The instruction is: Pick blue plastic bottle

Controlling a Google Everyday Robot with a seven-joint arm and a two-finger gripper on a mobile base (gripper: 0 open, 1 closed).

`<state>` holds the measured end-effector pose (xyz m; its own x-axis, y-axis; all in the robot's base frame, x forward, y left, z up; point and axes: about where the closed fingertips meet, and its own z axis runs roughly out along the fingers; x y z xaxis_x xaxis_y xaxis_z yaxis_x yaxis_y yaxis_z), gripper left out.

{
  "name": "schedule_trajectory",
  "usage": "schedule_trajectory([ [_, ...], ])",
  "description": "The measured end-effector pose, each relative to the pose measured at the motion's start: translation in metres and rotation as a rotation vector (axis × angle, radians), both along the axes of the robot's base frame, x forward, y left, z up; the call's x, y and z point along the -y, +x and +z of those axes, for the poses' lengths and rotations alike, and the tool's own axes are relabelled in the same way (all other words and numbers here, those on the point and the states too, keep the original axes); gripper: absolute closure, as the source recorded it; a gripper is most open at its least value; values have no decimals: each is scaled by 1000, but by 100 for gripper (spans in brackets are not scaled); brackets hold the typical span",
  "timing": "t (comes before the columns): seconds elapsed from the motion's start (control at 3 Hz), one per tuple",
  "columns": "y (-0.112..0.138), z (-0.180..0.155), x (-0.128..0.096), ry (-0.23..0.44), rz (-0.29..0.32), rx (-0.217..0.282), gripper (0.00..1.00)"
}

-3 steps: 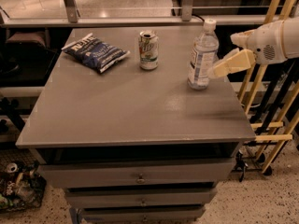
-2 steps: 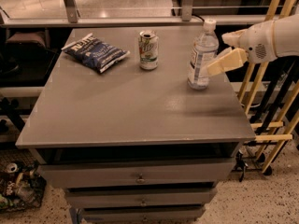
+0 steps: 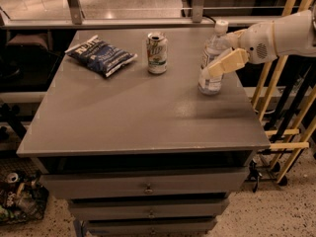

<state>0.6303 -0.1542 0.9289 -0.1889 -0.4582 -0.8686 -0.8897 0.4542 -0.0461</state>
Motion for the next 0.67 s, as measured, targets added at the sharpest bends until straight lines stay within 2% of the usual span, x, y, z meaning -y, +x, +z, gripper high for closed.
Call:
schedule_trajectory([
  [0.33,3,-3,-8,8,18,-2,18],
  [0.67,3,-3,-12,11,27,0,41],
])
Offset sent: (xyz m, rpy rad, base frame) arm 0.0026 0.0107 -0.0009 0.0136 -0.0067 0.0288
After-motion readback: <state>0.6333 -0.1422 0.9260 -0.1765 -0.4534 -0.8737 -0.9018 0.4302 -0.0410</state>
